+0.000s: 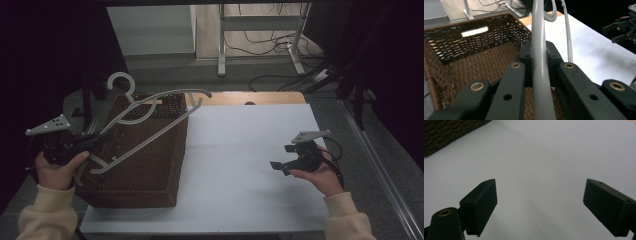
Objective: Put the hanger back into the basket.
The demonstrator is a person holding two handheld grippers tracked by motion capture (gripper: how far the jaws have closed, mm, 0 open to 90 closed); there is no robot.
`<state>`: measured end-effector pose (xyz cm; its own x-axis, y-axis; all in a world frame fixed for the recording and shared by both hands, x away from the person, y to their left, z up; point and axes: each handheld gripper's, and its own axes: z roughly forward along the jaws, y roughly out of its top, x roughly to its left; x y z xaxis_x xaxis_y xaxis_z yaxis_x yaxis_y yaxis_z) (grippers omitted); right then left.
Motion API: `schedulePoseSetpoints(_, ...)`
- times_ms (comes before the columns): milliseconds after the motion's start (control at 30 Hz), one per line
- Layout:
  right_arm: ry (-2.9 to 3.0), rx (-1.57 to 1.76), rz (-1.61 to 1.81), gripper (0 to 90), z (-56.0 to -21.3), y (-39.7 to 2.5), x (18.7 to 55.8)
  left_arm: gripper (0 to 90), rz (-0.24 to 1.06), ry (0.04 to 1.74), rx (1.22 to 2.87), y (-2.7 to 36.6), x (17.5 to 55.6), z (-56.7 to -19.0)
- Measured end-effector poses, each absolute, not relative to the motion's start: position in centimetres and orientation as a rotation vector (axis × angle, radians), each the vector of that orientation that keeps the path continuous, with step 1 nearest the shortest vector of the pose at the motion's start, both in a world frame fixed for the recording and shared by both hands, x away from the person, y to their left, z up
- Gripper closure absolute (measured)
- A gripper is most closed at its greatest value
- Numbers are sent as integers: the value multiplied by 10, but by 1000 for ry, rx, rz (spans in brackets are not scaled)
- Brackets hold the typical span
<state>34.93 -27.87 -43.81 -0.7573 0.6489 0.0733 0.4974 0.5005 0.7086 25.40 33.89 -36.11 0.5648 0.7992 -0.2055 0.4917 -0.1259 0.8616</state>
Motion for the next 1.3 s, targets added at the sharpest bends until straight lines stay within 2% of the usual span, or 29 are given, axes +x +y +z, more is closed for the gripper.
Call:
schedulePoseSetpoints(567,2551,983,1081,119,-441,-276,350,802,385,1180,1730,371,257,-390)
schedulePoseSetpoints(1300,2564,976,1061,119,-444,-274,351,802,458,1277,1736,380,262,-411)
